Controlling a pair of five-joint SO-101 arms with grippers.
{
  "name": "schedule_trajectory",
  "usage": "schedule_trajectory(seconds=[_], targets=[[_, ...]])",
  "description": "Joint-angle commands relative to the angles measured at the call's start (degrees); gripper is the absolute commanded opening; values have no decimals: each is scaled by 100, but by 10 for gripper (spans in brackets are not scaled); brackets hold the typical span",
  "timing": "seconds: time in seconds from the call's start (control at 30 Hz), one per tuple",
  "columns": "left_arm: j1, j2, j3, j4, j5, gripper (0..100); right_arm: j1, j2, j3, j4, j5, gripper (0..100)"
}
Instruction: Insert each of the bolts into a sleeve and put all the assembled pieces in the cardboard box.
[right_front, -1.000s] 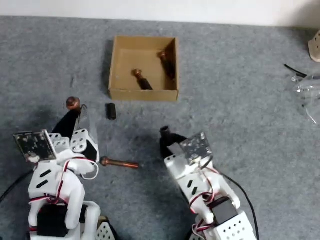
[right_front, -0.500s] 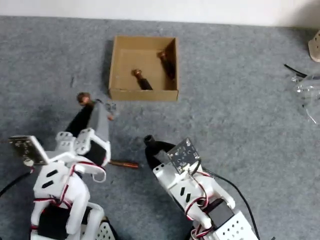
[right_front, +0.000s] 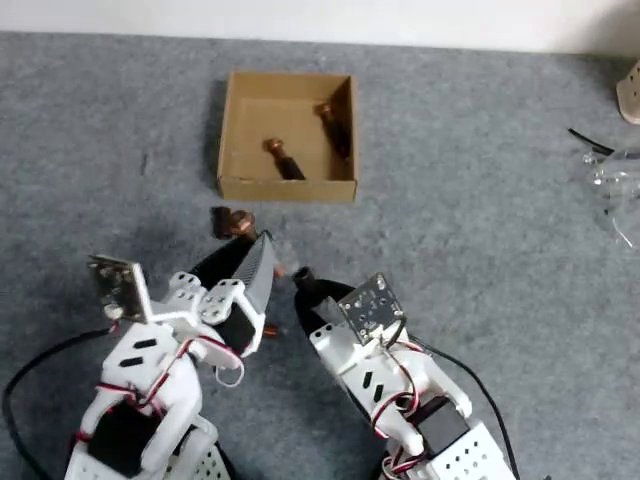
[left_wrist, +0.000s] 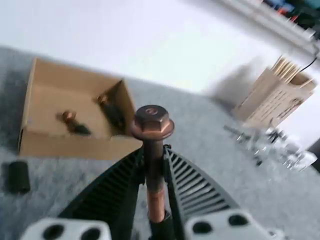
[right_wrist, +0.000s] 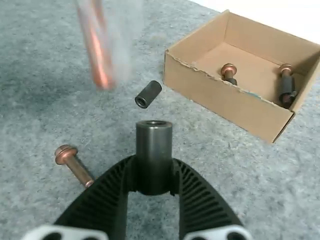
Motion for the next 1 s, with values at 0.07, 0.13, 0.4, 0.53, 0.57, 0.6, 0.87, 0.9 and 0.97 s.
schedule_trajectory(seconds=[0.07,0.13,0.4,0.53,0.57,0.6,0.87,0.9,0.97], targets=[[101,-57,233,-53,26,5,66,22,-48,-207,70,3],[101,-57,277,-264,26,5,66,22,-48,-198,70,3],[110,-57,769,-1301,44,5,57,22,-48,-198,70,3],[110,-57,927,-1354,44,5,57,22,-48,-198,70,3],[110,-57,936,-1354,62,5,57,22,-48,-198,70,3],[127,-57,936,-1354,62,5,57,22,-48,-198,70,3],[382,-57,1015,-1679,26,5,57,22,-48,-189,70,3],[400,-57,1051,-1749,26,5,57,22,-48,-189,70,3],[418,-57,1138,-1767,35,5,92,22,-48,-189,70,3]])
